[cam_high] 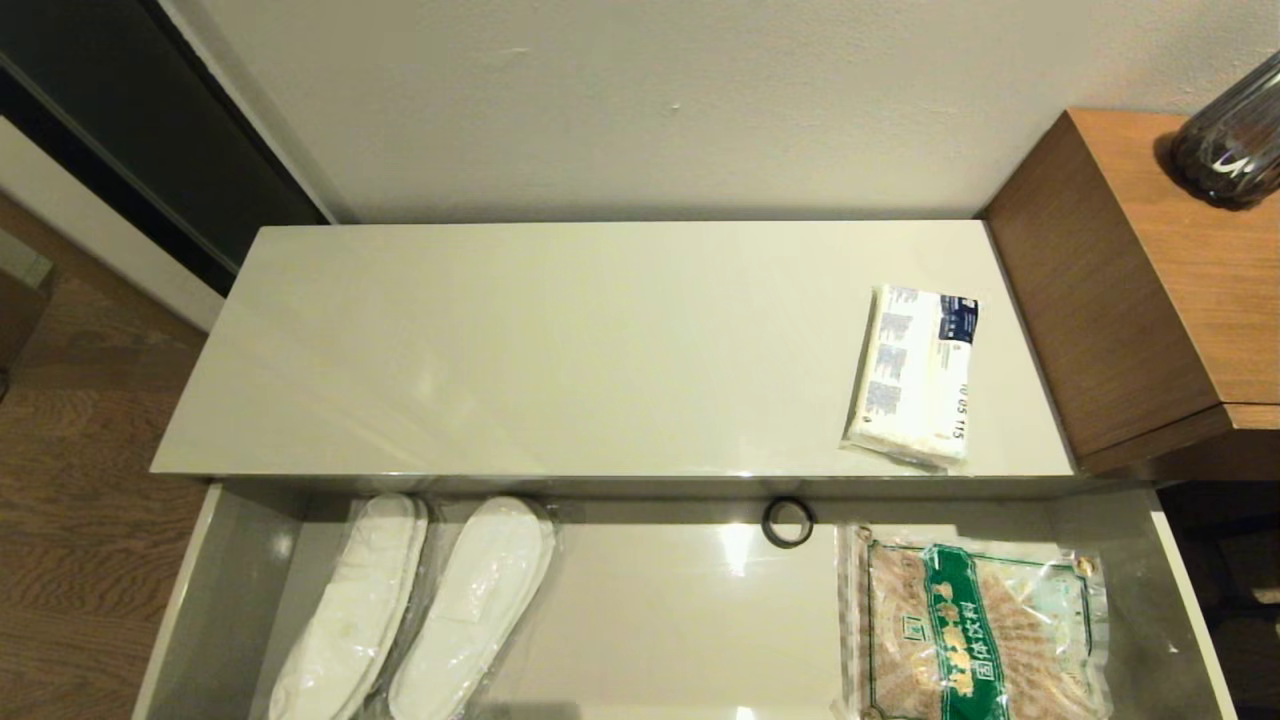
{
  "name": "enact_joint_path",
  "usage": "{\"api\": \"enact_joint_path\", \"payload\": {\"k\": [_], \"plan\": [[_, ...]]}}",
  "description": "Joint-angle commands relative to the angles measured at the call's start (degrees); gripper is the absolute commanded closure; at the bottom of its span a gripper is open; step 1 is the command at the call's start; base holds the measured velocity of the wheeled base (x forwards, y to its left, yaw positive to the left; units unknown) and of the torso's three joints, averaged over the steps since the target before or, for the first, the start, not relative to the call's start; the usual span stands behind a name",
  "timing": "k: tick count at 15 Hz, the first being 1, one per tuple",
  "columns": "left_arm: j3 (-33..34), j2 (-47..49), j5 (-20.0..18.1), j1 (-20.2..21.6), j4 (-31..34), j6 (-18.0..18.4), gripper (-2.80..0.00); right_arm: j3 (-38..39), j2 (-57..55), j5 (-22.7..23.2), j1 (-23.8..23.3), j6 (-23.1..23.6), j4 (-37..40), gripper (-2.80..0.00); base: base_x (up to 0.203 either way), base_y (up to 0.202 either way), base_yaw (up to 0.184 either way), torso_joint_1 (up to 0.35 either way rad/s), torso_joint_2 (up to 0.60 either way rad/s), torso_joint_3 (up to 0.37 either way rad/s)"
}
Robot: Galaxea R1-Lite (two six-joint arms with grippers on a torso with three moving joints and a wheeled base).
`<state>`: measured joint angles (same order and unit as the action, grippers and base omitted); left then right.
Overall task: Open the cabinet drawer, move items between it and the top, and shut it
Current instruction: Pick up the tissue on the table
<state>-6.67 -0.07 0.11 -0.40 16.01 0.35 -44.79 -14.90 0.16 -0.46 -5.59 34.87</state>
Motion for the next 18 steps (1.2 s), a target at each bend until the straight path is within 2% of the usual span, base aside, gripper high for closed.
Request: {"api": "enact_joint_path", "payload": {"k": [1,3,5,9,10,13,15,18], "plan": [[0.0,0.0,0.0,0.0,0.1,0.0,0.00,-3.5,-17.0,0.5,0.0,-2.7,2.9,0.00,0.000,0.000,0.000,0.000,0.00,0.000],[0.0,0.0,0.1,0.0,0.1,0.0,0.00,-5.0,-29.7,4.2,0.0,-5.0,3.6,0.00,0.000,0.000,0.000,0.000,0.00,0.000],[0.0,0.0,0.0,0.0,0.1,0.0,0.00,-5.0,-41.5,7.7,0.8,-8.5,-0.9,0.00,0.000,0.000,0.000,0.000,0.00,0.000],[0.0,0.0,0.0,0.1,0.1,0.0,0.00,-3.8,-62.8,10.0,2.5,-14.4,-21.3,0.00,0.000,0.000,0.000,0.000,0.00,0.000],[0.0,0.0,0.1,0.0,0.1,0.0,0.00,-3.6,-66.8,9.7,2.8,-15.3,-26.3,-2.80,0.000,0.000,0.000,0.000,0.00,0.000],[0.0,0.0,0.0,0.1,0.1,0.0,0.00,-2.8,-75.7,9.3,3.2,-18.7,-39.9,-2.80,0.000,0.000,0.000,0.000,0.00,0.000],[0.0,0.0,0.1,0.0,0.1,0.0,0.00,-2.7,-79.0,9.1,4.7,-20.1,-46.2,-2.80,0.000,0.000,0.000,0.000,0.00,0.000],[0.0,0.0,0.0,0.0,0.1,0.0,0.00,-6.6,-79.0,8.6,7.5,-21.0,-46.8,-2.80,0.000,0.000,0.000,0.000,0.00,0.000]]}}
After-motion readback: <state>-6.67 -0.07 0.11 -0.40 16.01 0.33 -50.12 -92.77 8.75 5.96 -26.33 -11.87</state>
